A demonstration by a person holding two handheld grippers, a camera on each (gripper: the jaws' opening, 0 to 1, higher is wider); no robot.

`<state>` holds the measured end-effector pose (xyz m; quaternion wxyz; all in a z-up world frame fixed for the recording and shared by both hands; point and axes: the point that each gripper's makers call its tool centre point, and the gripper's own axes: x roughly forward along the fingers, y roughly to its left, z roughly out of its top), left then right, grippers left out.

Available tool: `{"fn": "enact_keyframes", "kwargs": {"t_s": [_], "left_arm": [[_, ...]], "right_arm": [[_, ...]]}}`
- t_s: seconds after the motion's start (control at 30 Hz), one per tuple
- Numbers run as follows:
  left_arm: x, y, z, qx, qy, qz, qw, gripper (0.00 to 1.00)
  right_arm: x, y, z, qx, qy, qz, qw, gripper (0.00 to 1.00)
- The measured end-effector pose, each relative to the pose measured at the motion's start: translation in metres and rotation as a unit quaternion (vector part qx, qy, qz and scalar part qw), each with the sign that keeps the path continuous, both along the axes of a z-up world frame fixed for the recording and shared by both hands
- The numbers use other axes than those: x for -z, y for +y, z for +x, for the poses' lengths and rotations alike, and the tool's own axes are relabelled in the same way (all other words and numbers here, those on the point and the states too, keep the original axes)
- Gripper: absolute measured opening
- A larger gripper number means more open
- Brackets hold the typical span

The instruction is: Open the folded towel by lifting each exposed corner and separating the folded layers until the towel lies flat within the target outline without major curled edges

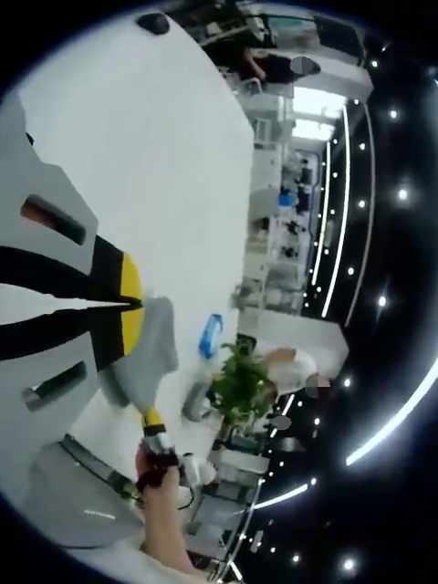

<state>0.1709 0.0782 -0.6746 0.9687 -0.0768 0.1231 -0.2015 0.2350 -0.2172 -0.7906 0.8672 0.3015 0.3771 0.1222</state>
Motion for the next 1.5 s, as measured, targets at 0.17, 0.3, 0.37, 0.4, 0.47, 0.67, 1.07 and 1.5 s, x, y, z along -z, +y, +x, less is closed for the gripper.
{"fn": "enact_keyframes", "kwargs": {"t_s": [0.17, 0.3, 0.37, 0.4, 0.47, 0.67, 1.07, 1.5], "left_arm": [[0.002, -0.002, 0.000, 0.006, 0.004, 0.006, 1.0000, 0.00], [0.002, -0.003, 0.000, 0.009, 0.006, 0.005, 0.9999, 0.00], [0.002, -0.003, 0.001, 0.009, 0.006, 0.004, 0.9999, 0.00], [0.002, -0.003, 0.001, 0.009, 0.005, 0.004, 0.9999, 0.00], [0.003, -0.003, 0.001, 0.011, 0.006, 0.005, 0.9999, 0.00], [0.002, -0.002, 0.001, 0.010, 0.004, 0.006, 0.9999, 0.00], [0.002, -0.003, 0.002, 0.010, 0.003, 0.005, 0.9999, 0.00], [0.008, -0.122, 0.005, 0.201, -0.029, 0.121, 0.9718, 0.16]], "right_arm": [[-0.009, -0.012, -0.009, -0.051, -0.022, -0.080, 0.9952, 0.00], [-0.020, -0.019, -0.007, -0.081, -0.041, -0.139, 0.9862, 0.00], [-0.026, -0.017, -0.005, -0.093, -0.053, -0.153, 0.9824, 0.00], [-0.028, -0.016, -0.005, -0.097, -0.057, -0.159, 0.9809, 0.00], [-0.048, 0.000, 0.000, -0.126, -0.091, -0.190, 0.9694, 0.00], [-0.079, 0.037, 0.006, -0.178, -0.143, -0.232, 0.9456, 0.00], [-0.105, 0.075, 0.012, -0.216, -0.187, -0.233, 0.9297, 0.00], [-0.119, 0.104, 0.007, -0.232, -0.206, -0.204, 0.9284, 0.00]]}}
